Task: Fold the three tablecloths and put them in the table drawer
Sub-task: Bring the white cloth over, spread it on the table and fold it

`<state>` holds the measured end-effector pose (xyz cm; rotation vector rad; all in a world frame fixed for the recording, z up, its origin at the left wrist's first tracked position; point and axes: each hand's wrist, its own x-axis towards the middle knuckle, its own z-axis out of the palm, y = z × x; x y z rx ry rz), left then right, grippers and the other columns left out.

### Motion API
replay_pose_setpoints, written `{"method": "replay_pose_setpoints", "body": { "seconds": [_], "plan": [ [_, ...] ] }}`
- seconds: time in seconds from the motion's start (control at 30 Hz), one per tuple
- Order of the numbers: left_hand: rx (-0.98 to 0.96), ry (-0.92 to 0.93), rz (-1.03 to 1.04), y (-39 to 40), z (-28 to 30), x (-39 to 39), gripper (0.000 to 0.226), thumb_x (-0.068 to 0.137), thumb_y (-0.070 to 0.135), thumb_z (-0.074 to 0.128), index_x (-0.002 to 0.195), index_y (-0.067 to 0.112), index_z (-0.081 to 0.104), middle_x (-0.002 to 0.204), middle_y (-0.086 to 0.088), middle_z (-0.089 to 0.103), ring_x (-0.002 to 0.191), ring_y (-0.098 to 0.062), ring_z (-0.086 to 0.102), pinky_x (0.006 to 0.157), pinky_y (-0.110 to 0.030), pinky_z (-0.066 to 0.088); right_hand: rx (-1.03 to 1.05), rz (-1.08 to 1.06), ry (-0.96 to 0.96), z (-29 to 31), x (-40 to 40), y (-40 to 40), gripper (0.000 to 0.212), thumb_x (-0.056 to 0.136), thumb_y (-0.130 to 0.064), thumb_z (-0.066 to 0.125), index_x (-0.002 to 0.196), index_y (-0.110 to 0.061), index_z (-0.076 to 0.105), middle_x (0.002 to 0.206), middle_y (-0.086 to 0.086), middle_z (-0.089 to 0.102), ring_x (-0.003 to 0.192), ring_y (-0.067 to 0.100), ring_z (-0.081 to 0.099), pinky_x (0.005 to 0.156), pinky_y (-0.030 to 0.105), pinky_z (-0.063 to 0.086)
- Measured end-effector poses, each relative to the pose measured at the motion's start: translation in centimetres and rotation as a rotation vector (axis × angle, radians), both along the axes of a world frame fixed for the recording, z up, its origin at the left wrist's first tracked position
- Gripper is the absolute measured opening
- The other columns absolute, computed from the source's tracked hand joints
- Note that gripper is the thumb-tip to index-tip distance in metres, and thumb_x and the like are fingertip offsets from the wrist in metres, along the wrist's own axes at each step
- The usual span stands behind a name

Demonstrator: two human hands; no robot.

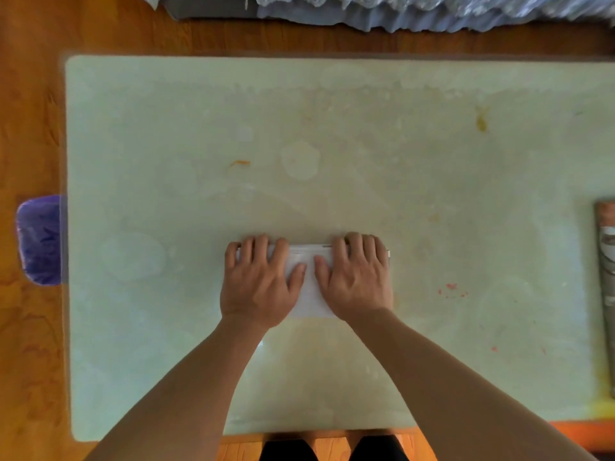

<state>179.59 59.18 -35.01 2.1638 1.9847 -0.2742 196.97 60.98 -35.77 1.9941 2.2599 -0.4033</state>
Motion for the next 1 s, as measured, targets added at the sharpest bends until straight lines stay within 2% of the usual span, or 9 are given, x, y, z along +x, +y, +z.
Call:
{"method": "replay_pose_setpoints", "body": {
  "seconds": [0.07, 0.17, 0.27, 0.37, 0.57, 0.7, 0.8, 0.9, 1.0],
  "plan": [
    [0.059, -0.080, 0.036, 0.3, -0.9, -0.3, 0.042, 0.096, 0.051, 0.045, 0.108, 0.015, 0.063, 0.105, -0.012, 0.059, 0.099, -0.035, 0.053, 0.094, -0.049, 0.039, -0.010, -0.004, 0.012, -0.9, 0.6, 0.4, 0.042, 0.094, -0.051, 0.046, 0.094, -0.011, 0.059, 0.101, 0.012, 0.056, 0.094, 0.035, 0.049, 0.096, 0.046, 0.038],
    [0.082, -0.182, 0.122, 0.3, -1.5, -0.5, 0.035, 0.098, 0.042, 0.042, 0.102, 0.015, 0.065, 0.098, -0.009, 0.060, 0.093, -0.034, 0.054, 0.089, -0.046, 0.040, -0.035, 0.029, 0.003, -1.4, 0.6, 0.2, 0.045, 0.094, -0.052, 0.044, 0.103, -0.011, 0.060, 0.113, 0.012, 0.055, 0.100, 0.035, 0.048, 0.099, 0.046, 0.035],
    [0.096, -0.103, 0.197, 1.1, -1.2, 0.5, 0.030, 0.103, 0.035, 0.039, 0.089, 0.017, 0.060, 0.089, -0.008, 0.057, 0.086, -0.034, 0.052, 0.083, -0.045, 0.039, -0.038, 0.032, -0.010, -1.6, 0.5, 0.2, 0.043, 0.092, -0.051, 0.043, 0.098, -0.011, 0.059, 0.107, 0.014, 0.055, 0.095, 0.035, 0.046, 0.093, 0.047, 0.036],
    [0.069, 0.011, 0.069, 2.2, -1.7, 0.7, 0.027, 0.102, 0.033, 0.038, 0.087, 0.017, 0.053, 0.086, -0.011, 0.053, 0.081, -0.033, 0.048, 0.078, -0.047, 0.036, -0.022, 0.014, 0.004, -1.9, 0.6, 0.5, 0.042, 0.091, -0.051, 0.044, 0.094, -0.011, 0.058, 0.102, 0.014, 0.055, 0.091, 0.034, 0.046, 0.088, 0.046, 0.036],
    [0.076, -0.065, 0.050, 2.6, -2.4, 0.3, 0.022, 0.098, 0.031, 0.044, 0.084, 0.017, 0.054, 0.085, -0.009, 0.053, 0.079, -0.033, 0.049, 0.077, -0.046, 0.037, -0.033, 0.024, 0.023, -1.9, 0.7, 0.6, 0.044, 0.092, -0.049, 0.041, 0.095, -0.010, 0.060, 0.103, 0.013, 0.056, 0.092, 0.035, 0.048, 0.088, 0.046, 0.037],
    [0.065, -0.038, 0.048, 2.6, -2.7, 0.2, 0.023, 0.098, 0.031, 0.044, 0.083, 0.017, 0.055, 0.085, -0.008, 0.054, 0.079, -0.033, 0.049, 0.076, -0.045, 0.037, -0.040, 0.014, 0.022, -1.6, 0.5, 0.7, 0.040, 0.091, -0.047, 0.043, 0.093, -0.010, 0.059, 0.101, 0.013, 0.056, 0.092, 0.035, 0.048, 0.089, 0.047, 0.037],
    [0.068, -0.002, 0.040, 2.5, -2.5, 0.3, 0.027, 0.101, 0.032, 0.039, 0.084, 0.016, 0.054, 0.085, -0.008, 0.054, 0.078, -0.032, 0.048, 0.075, -0.045, 0.036, -0.024, -0.119, 0.047, -0.1, -2.1, 1.1, 0.031, 0.089, -0.038, 0.045, 0.089, -0.011, 0.060, 0.098, 0.012, 0.055, 0.092, 0.035, 0.048, 0.095, 0.050, 0.038],
    [0.093, 0.022, 0.043, 2.7, -2.5, 0.5, 0.035, 0.105, 0.033, 0.033, 0.084, 0.016, 0.055, 0.084, -0.008, 0.056, 0.078, -0.032, 0.050, 0.075, -0.045, 0.036, 0.011, -0.167, 0.081, -0.5, -5.0, 1.8, 0.026, 0.090, -0.036, 0.046, 0.081, -0.013, 0.055, 0.088, 0.010, 0.054, 0.085, 0.032, 0.047, 0.083, 0.046, 0.036],
    [0.147, -0.081, 0.082, 2.0, -2.5, 0.3, 0.031, 0.106, 0.029, 0.040, 0.083, 0.015, 0.055, 0.081, -0.007, 0.056, 0.077, -0.032, 0.051, 0.075, -0.045, 0.037, 0.080, -0.188, 0.056, -2.0, -5.1, 1.6, 0.024, 0.090, -0.032, 0.051, 0.077, -0.012, 0.050, 0.083, 0.011, 0.050, 0.079, 0.031, 0.045, 0.074, 0.043, 0.030]
  ]
}}
